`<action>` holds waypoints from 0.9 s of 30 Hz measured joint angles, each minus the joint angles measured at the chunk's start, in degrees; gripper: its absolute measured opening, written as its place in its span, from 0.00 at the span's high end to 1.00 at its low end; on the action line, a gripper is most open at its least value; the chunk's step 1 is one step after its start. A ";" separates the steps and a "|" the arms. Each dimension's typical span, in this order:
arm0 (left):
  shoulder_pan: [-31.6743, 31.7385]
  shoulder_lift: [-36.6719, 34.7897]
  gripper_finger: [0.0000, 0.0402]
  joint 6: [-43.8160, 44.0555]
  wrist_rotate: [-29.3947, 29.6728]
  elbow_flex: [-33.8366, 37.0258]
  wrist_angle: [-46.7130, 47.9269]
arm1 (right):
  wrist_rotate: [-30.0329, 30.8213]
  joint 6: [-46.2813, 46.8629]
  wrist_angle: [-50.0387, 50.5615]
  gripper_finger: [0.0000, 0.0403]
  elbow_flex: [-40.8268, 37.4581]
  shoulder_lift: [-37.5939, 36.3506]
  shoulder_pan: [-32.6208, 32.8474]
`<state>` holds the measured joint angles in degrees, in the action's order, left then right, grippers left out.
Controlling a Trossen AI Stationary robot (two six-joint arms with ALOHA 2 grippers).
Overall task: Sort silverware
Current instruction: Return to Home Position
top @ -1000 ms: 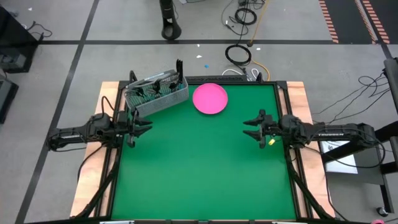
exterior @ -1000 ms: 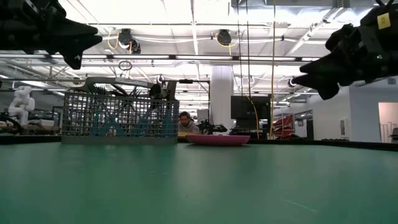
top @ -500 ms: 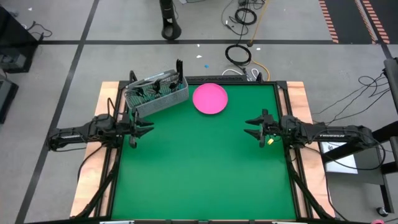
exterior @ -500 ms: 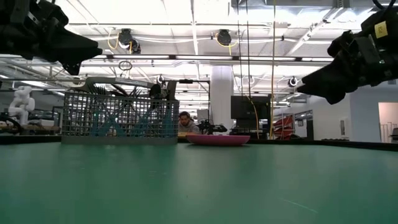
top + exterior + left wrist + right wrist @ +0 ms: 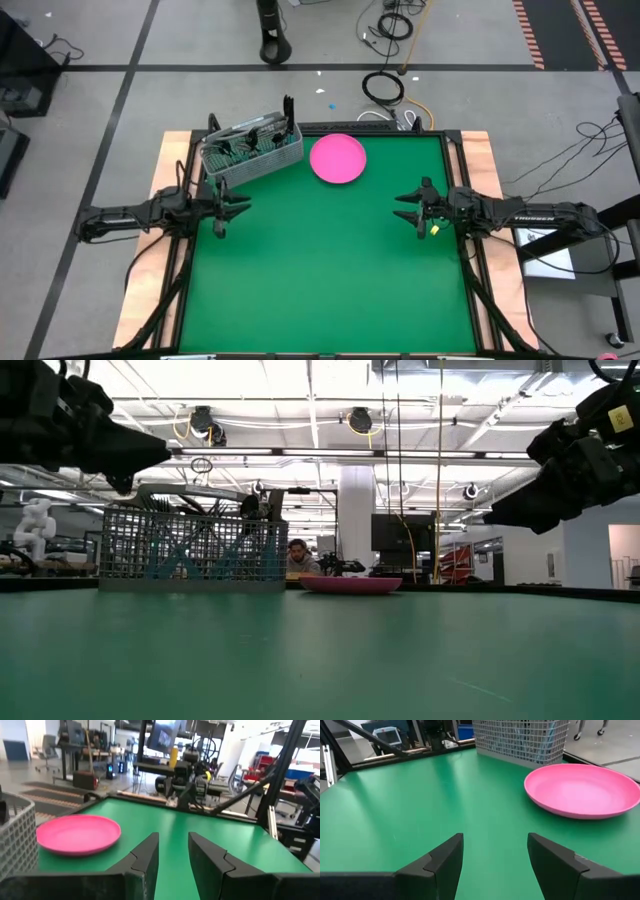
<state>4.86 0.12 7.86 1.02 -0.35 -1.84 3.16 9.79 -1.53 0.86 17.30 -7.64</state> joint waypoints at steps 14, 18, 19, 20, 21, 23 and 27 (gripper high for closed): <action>0.00 0.20 0.73 -9.79 2.12 -0.05 0.30 | -0.22 -0.07 -0.01 0.48 0.00 0.11 0.00; 0.00 0.20 0.73 -9.79 2.12 -0.05 0.33 | -0.22 -0.01 -0.01 0.48 0.00 0.11 0.00; 0.00 0.20 0.73 -9.79 2.12 -0.05 0.38 | -0.22 -0.01 -0.01 0.48 0.00 0.11 0.00; 0.00 0.20 0.73 -9.79 2.14 -0.05 0.39 | -0.22 -0.01 -0.01 0.48 0.00 0.11 0.00; 0.00 0.20 0.73 -9.79 2.14 -0.05 0.39 | -0.22 -0.01 -0.01 0.48 0.00 0.11 0.00; 0.00 0.20 0.73 -9.79 2.14 -0.05 0.41 | -0.22 -0.01 0.01 0.48 0.00 0.11 0.00; 0.00 0.22 0.73 -9.79 2.14 -0.05 0.43 | -0.22 -0.01 -0.01 0.48 0.00 0.11 -0.01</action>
<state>4.86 0.34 -1.93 3.16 -0.40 -1.41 2.94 9.78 -1.54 0.86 17.41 -7.65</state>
